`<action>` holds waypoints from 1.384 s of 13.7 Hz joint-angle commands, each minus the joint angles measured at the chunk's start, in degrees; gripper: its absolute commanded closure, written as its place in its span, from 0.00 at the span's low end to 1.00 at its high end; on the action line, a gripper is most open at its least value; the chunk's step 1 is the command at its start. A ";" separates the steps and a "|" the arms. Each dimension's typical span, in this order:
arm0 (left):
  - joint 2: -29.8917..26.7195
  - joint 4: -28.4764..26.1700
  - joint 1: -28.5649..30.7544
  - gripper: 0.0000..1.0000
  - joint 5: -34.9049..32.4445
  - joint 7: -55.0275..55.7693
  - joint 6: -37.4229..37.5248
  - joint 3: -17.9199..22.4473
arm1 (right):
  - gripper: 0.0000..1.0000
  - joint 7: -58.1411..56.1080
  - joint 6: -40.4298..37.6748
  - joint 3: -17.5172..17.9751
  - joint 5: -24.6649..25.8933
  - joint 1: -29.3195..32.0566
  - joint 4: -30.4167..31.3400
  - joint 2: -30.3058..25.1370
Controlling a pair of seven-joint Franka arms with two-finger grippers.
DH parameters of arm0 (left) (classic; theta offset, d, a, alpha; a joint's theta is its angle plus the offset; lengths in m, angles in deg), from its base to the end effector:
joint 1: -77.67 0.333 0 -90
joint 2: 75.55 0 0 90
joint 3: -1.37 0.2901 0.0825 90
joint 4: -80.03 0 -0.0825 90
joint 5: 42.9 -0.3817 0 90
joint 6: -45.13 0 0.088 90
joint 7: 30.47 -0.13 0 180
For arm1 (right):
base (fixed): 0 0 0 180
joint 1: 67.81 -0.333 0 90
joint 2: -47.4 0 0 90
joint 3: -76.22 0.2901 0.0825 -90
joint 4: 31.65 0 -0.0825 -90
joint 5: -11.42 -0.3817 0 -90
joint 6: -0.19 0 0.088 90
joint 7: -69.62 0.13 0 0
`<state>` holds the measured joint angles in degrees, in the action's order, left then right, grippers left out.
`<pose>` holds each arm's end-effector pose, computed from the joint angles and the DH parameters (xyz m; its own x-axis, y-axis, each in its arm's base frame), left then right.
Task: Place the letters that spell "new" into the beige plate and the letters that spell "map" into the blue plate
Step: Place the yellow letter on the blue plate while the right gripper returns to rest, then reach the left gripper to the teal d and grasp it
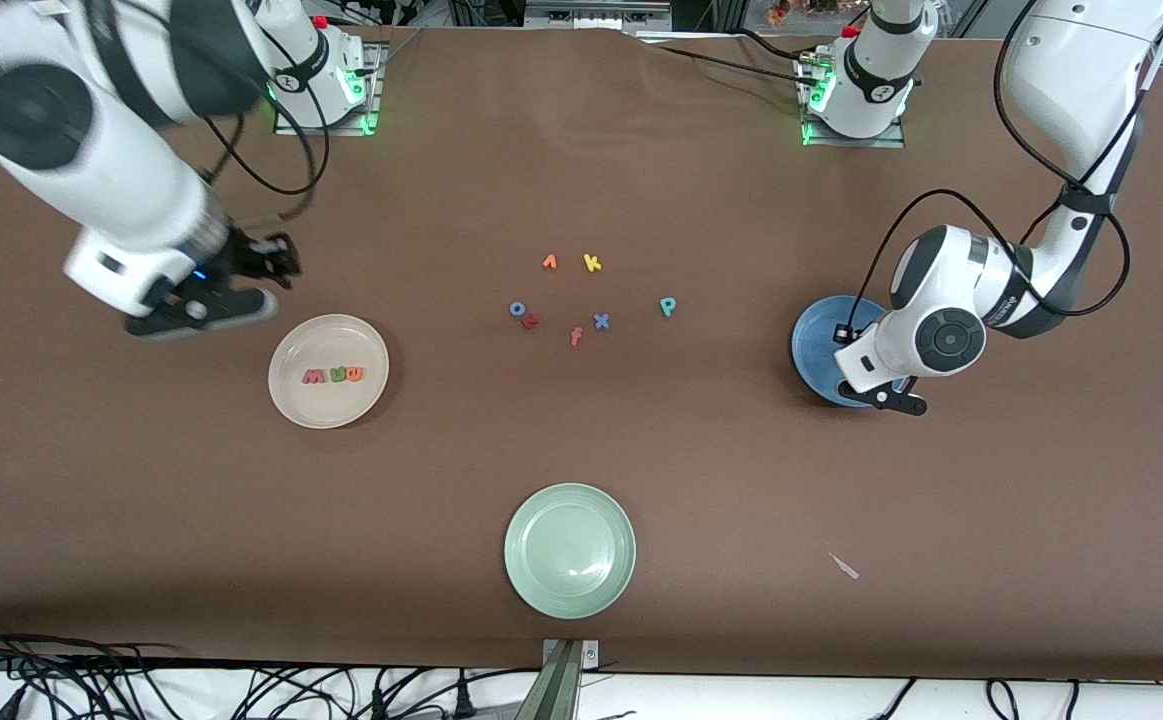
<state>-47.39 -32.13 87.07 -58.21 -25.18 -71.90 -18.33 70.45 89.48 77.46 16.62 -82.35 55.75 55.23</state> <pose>0.5461 -0.0842 0.1687 0.9085 -0.2188 -0.3561 -0.2527 -0.9662 -0.0509 0.5644 0.1465 0.5186 0.9614 0.2556 -0.1021 0.2648 -0.9602 0.0888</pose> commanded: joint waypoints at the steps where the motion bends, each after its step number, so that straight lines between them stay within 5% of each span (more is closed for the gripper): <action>1: -0.48 -0.08 -0.25 0.00 3.25 -0.19 -0.31 -0.33 | 0.01 -4.26 -3.24 -0.62 -3.33 4.07 -1.79 -2.90; 8: -1.01 0.45 -0.52 0.00 7.22 23.93 -0.39 -10.77 | 0.00 -3.74 -7.20 -0.97 -4.93 4.96 -2.06 -3.70; 12: -0.04 -0.17 -2.09 0.00 7.22 44.42 -7.75 -17.64 | 0.00 -3.47 -8.08 -1.15 -5.98 4.96 -1.97 -3.70; 17: 0.40 -8.15 -6.58 0.00 6.25 55.79 -23.65 -17.65 | 0.00 -4.70 -8.08 -2.90 -7.57 4.96 -1.97 -3.53; 19: 2.24 -8.25 -8.85 0.07 6.25 56.67 -24.56 -17.21 | 0.00 -6.45 -8.17 -2.91 -7.48 5.05 -1.97 -3.35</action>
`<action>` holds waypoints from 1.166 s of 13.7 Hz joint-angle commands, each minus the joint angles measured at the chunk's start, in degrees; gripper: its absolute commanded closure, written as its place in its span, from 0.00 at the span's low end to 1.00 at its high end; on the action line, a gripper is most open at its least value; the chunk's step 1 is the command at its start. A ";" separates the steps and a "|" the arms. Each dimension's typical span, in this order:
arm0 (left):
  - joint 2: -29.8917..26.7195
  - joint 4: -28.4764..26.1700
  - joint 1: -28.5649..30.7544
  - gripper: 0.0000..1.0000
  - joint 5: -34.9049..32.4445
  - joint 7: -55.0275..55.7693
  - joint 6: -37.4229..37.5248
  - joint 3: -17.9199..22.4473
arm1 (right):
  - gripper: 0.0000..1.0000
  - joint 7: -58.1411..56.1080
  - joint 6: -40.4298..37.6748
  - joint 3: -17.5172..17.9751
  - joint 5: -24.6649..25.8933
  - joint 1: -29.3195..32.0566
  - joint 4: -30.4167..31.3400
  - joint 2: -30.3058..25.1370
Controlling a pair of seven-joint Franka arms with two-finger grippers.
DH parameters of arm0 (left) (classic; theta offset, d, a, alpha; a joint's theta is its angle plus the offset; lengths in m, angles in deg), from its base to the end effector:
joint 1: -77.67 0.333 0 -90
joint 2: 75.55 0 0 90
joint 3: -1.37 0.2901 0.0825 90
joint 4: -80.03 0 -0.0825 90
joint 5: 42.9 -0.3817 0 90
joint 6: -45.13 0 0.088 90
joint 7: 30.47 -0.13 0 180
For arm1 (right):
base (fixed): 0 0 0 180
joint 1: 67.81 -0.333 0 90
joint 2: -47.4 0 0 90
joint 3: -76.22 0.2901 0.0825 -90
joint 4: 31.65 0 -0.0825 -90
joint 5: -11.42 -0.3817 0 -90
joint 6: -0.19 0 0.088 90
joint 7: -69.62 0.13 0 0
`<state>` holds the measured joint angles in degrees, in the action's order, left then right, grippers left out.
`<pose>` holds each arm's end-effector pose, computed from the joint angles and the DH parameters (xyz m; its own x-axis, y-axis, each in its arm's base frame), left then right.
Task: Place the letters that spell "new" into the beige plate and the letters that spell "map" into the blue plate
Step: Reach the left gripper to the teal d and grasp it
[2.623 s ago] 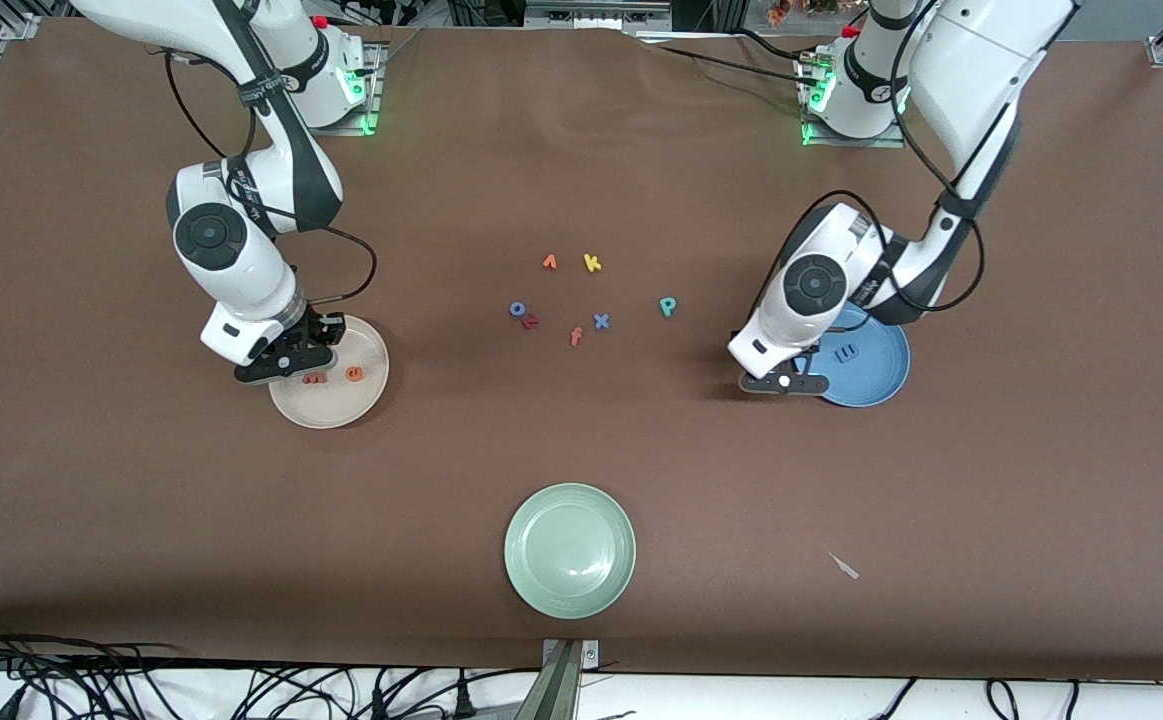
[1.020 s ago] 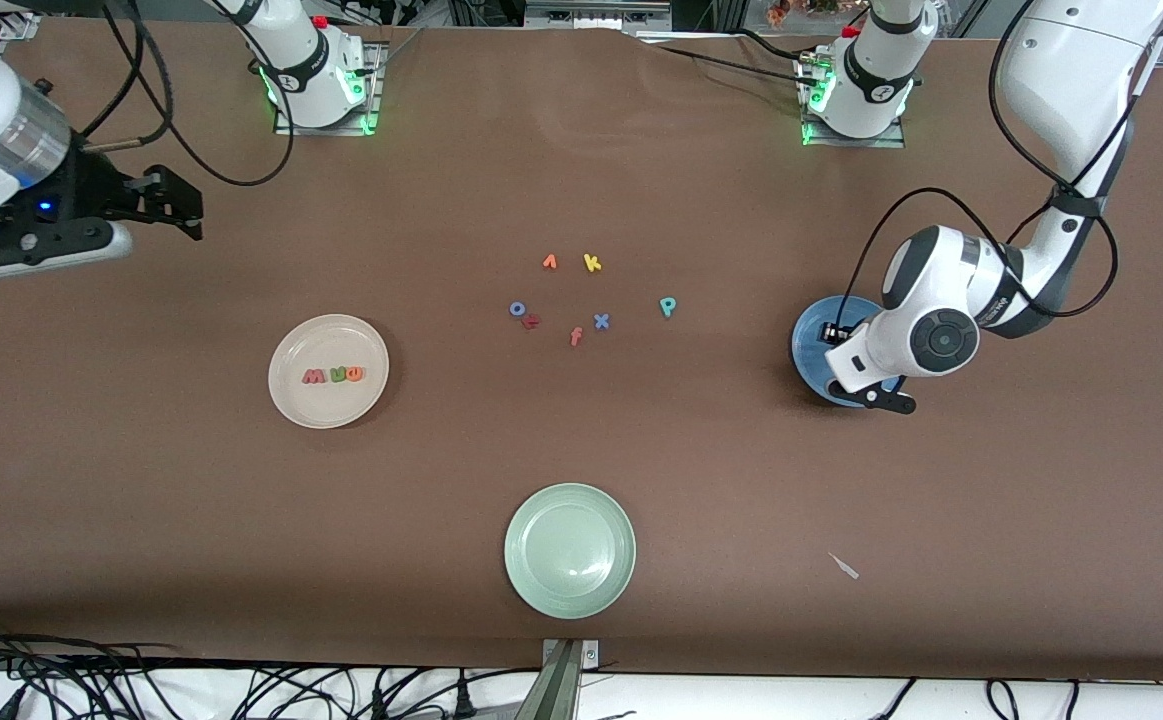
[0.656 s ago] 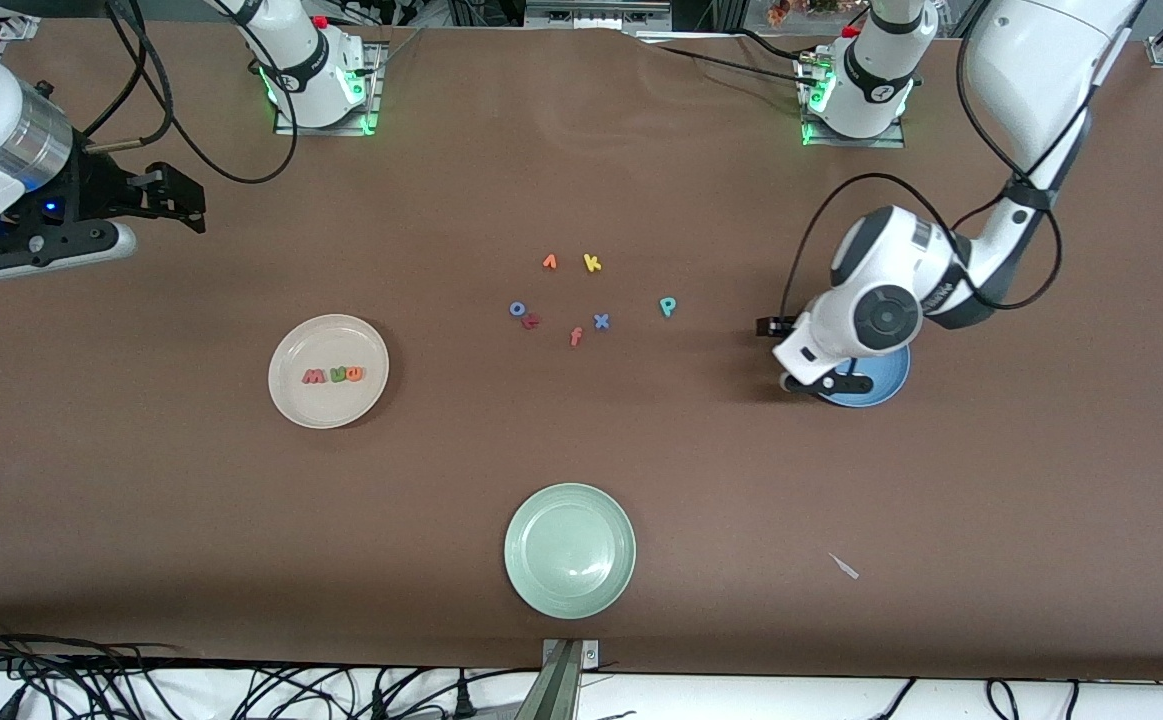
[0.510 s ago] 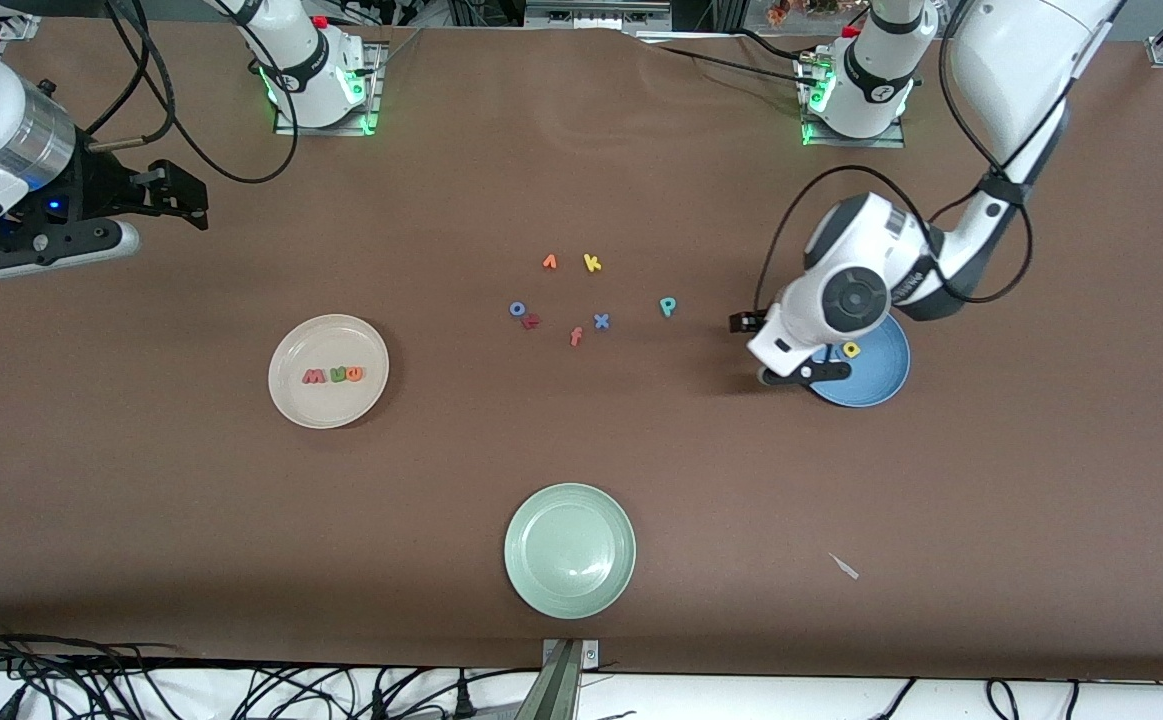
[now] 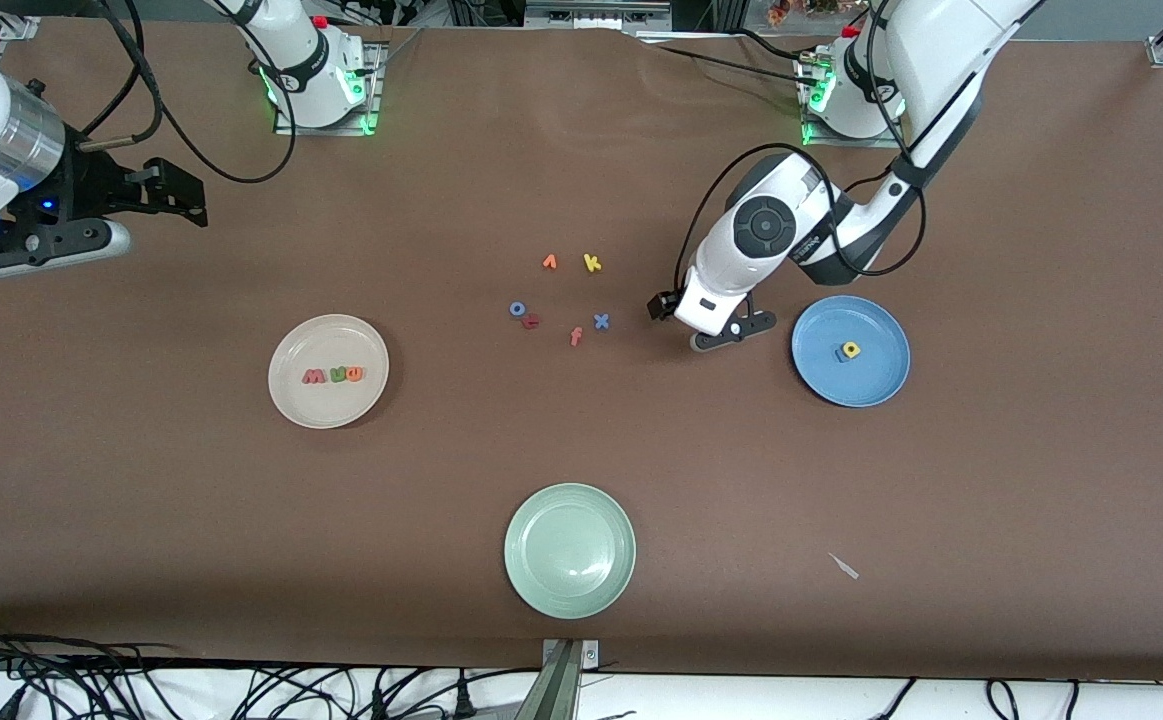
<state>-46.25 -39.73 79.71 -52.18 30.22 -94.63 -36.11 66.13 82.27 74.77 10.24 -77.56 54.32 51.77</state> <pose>0.4558 -0.3360 0.1762 0.9175 0.3471 -0.1944 0.3656 -0.9283 0.0682 0.5487 0.0834 0.5549 0.9683 0.2054 -0.1422 0.2036 -0.9787 -0.0274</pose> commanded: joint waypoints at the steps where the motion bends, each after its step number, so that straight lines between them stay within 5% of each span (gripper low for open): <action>1: 1.98 -0.64 -2.29 0.10 0.23 1.80 -2.26 1.00 | 0.00 -3.61 -0.95 -0.22 -0.49 0.17 -0.55 0.11; 7: 6.73 0.59 -3.70 0.15 -16.18 13.65 -2.27 1.27 | 0.00 -3.45 0.01 -0.57 -0.93 0.25 -0.63 0.29; 10: 6.82 0.67 -3.88 0.29 -16.74 14.20 -2.01 1.27 | 0.00 -4.15 1.33 -0.75 -1.01 0.25 -0.63 0.29; 14: 6.91 0.67 -3.97 0.78 -16.82 14.11 -2.00 1.19 | 0.00 -4.24 1.33 -0.83 -1.10 0.25 -0.63 0.11; 16: 6.82 0.85 -4.76 0.92 -16.82 14.11 -2.00 1.10 | 0.00 -4.24 1.51 -0.83 -1.19 0.25 -0.63 0.29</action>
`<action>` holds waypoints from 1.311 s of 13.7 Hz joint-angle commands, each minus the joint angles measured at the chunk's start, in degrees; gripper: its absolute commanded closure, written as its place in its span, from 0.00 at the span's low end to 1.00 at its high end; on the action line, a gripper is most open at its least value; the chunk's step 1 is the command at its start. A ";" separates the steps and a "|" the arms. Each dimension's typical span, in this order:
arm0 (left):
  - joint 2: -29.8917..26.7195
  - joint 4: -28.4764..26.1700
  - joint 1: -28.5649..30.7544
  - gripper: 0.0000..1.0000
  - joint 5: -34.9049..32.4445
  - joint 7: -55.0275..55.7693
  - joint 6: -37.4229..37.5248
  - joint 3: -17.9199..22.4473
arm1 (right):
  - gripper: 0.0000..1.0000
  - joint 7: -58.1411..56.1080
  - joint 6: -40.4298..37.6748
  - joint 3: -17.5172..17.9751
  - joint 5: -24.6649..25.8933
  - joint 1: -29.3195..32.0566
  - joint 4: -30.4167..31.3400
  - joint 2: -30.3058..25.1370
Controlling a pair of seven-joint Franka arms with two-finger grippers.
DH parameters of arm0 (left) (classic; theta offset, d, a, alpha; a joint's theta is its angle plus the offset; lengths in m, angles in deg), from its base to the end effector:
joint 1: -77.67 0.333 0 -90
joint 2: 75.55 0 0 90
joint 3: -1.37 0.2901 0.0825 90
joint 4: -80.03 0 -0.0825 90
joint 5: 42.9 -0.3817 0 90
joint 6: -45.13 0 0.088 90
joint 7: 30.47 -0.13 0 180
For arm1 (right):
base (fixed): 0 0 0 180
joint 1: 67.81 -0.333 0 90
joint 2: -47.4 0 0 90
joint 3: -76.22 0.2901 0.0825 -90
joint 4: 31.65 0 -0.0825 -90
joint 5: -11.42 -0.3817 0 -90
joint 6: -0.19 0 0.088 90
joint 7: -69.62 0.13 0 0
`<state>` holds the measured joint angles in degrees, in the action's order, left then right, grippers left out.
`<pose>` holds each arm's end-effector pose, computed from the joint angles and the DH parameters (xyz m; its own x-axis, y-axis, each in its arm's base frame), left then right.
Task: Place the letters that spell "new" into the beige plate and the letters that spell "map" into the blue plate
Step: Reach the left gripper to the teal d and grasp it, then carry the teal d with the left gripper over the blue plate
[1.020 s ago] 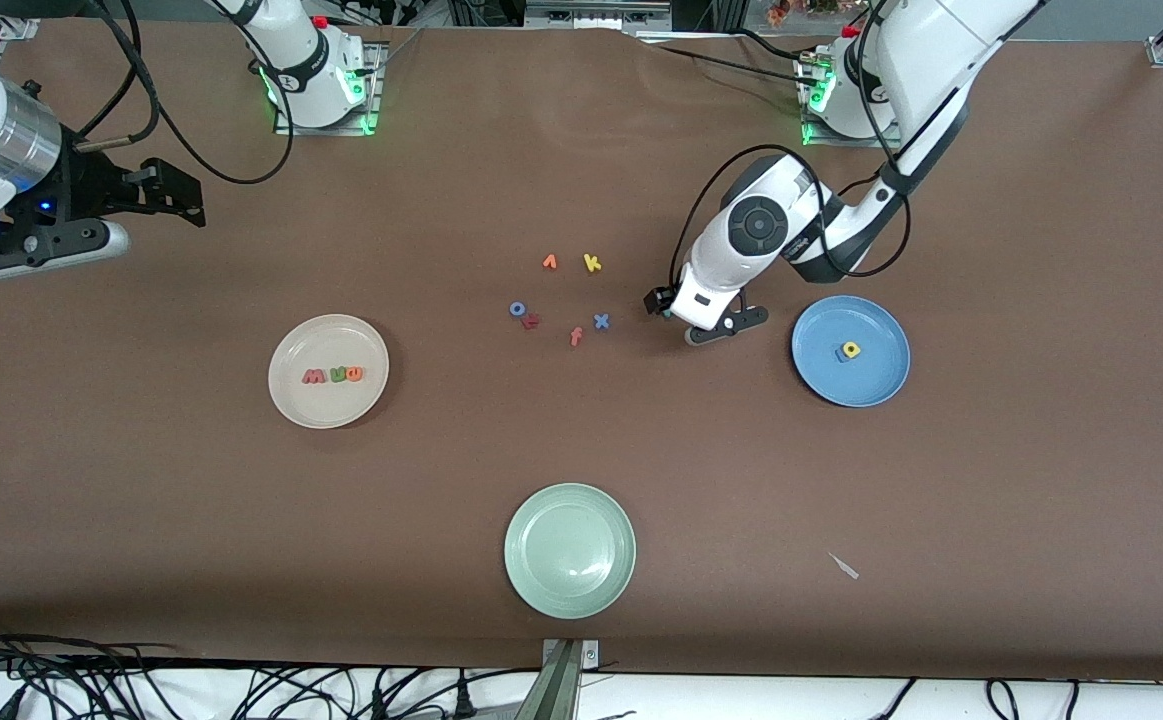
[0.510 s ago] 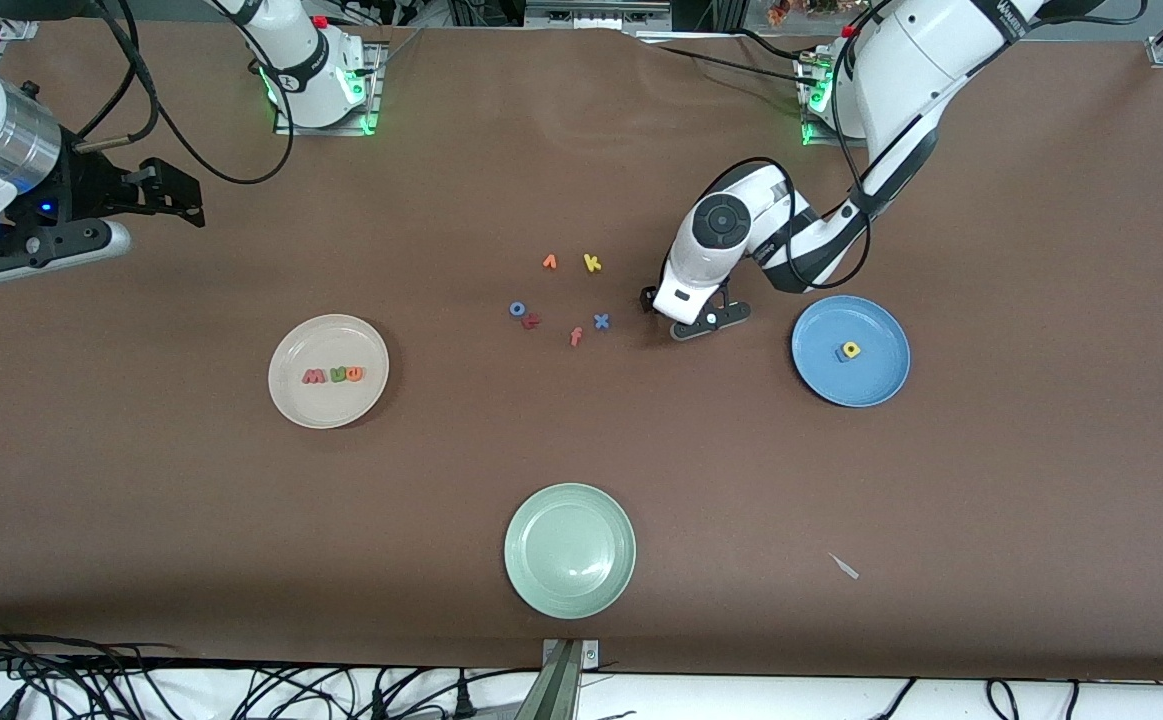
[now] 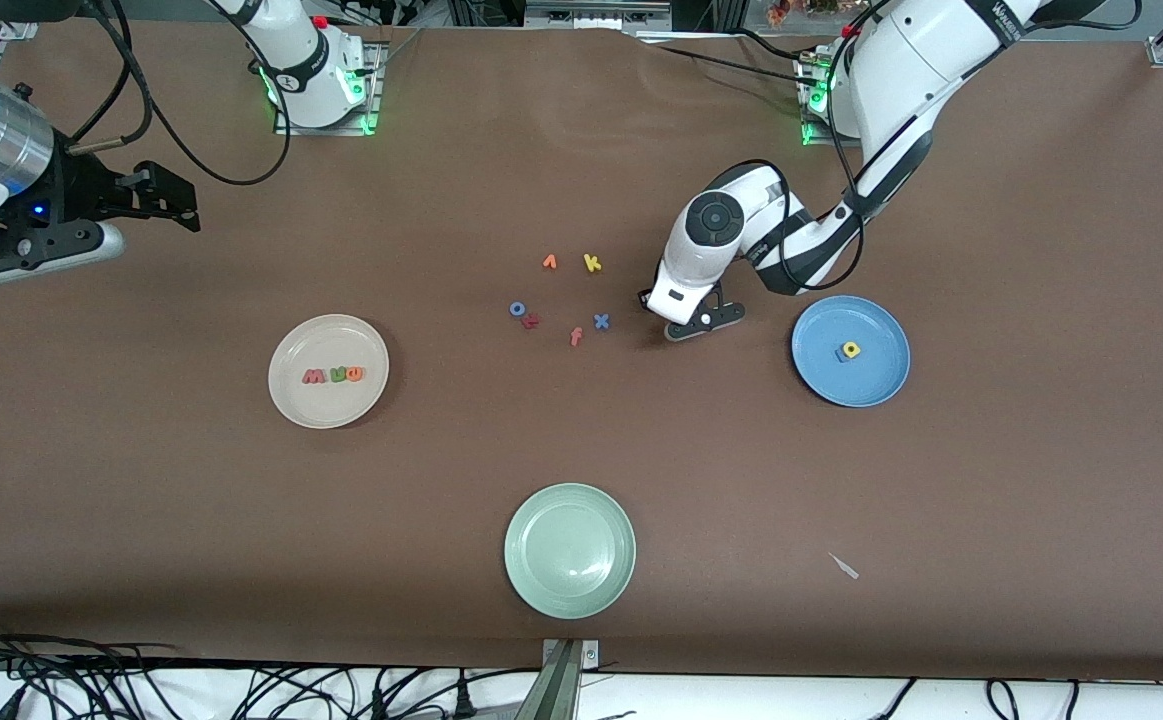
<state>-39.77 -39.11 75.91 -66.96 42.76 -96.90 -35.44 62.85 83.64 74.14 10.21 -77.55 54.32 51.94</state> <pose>0.4267 -0.3622 0.1305 0.9352 0.3298 -0.1290 0.3327 -0.9430 0.0013 0.5535 0.0781 0.5550 0.9607 0.2503 -0.1198 0.2482 -0.9682 -0.0326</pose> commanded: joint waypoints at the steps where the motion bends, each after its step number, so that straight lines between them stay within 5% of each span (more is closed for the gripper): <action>1: 0.51 0.93 -0.96 0.93 -2.04 1.65 0.61 0.42 | 0.00 -0.97 0.14 -0.21 -0.98 0.33 -0.63 0.12; 4: -0.19 1.90 -0.52 0.96 -1.95 1.21 2.18 0.25 | 0.00 -1.05 0.32 -1.09 -1.16 0.60 -0.63 0.12; 11: -0.28 18.58 -0.17 0.98 4.37 -10.81 27.57 -0.37 | 0.00 -1.23 0.32 -0.73 -0.89 0.34 -0.63 0.12; 18: -0.28 27.98 5.10 0.99 7.34 -25.73 37.50 -0.28 | 0.00 -1.23 0.76 -0.65 -1.07 0.25 -0.63 0.20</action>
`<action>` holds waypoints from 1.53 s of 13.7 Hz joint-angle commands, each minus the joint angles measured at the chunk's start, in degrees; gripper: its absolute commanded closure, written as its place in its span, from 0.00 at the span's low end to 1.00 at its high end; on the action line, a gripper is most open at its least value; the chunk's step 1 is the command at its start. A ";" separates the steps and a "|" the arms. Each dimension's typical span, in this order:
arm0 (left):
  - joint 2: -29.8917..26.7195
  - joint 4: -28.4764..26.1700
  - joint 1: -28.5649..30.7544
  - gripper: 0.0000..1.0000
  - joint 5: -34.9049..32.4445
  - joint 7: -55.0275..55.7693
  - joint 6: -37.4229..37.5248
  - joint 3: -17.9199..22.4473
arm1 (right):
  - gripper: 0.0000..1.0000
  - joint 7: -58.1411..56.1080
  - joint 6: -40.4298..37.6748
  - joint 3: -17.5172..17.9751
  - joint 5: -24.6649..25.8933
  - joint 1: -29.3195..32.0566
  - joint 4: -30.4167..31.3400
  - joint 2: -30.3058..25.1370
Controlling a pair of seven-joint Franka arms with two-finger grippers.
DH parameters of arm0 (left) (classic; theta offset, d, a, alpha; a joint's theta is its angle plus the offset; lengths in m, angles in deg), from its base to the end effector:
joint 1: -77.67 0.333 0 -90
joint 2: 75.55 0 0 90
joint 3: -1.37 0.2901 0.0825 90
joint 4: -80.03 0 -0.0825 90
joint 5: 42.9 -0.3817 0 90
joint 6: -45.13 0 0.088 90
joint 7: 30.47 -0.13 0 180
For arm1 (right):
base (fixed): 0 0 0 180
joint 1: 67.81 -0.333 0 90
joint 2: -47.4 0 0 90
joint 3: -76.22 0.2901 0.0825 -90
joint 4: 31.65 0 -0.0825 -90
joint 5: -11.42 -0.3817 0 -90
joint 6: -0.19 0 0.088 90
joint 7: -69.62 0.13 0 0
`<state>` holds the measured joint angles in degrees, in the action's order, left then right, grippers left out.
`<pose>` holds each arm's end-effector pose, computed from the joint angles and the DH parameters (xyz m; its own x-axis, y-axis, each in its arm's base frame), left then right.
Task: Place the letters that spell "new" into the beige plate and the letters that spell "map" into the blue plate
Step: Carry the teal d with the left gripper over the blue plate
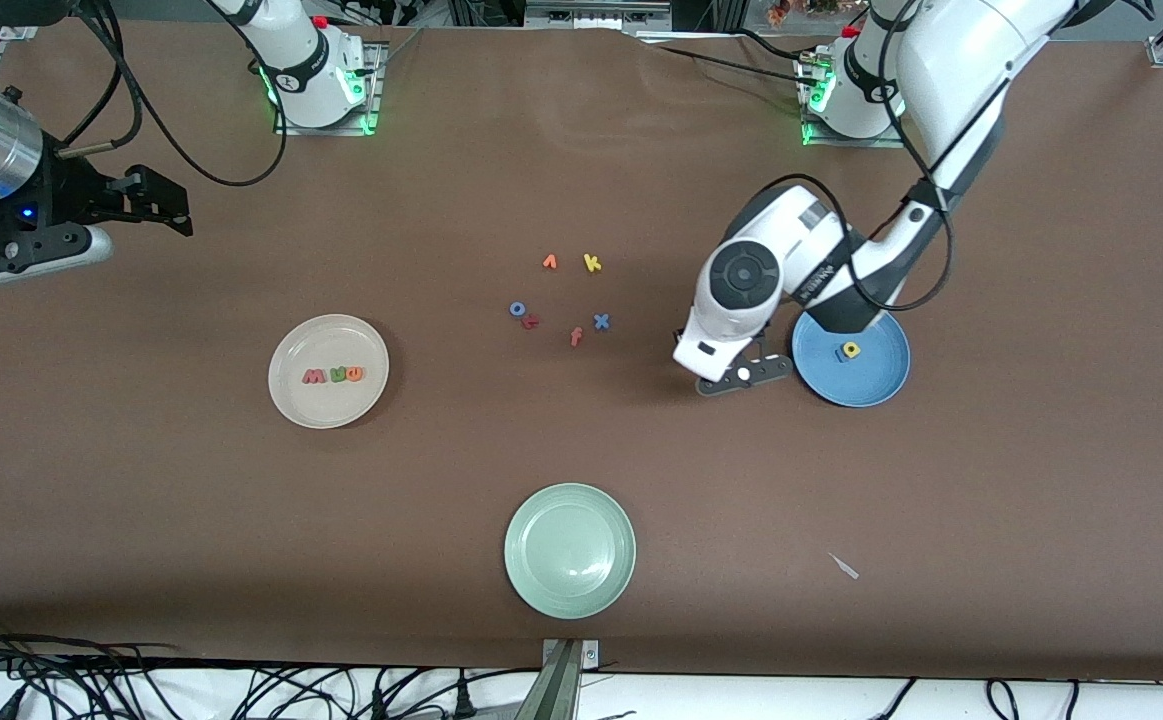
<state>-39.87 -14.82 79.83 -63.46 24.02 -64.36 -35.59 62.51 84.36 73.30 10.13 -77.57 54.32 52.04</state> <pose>0.5512 -0.3070 0.2442 0.9550 0.2390 -0.1755 0.2148 -0.9657 -0.1462 0.5566 0.0709 0.5549 0.9641 0.2423 -0.1089 0.2402 -0.9702 -0.0321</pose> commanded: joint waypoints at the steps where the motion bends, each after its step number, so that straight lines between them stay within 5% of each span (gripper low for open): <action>1: -0.17 5.28 1.35 0.99 4.81 -10.42 6.91 0.22 | 0.00 -0.89 0.04 0.19 -0.90 0.18 -0.63 0.11; 10: -0.17 4.16 13.73 0.97 4.29 -44.00 14.40 0.31 | 0.00 -0.89 0.04 0.45 -0.46 0.01 -0.63 0.28; 21: 0.09 -2.88 18.32 0.98 3.06 -45.43 9.65 0.49 | 0.00 -0.89 0.04 0.46 -0.02 0.01 -0.63 0.37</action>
<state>-39.19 -16.52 97.16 -60.22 -20.41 -53.82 -34.63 62.48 84.42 73.70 10.14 -77.71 54.32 52.29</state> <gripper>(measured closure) 0.718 0.000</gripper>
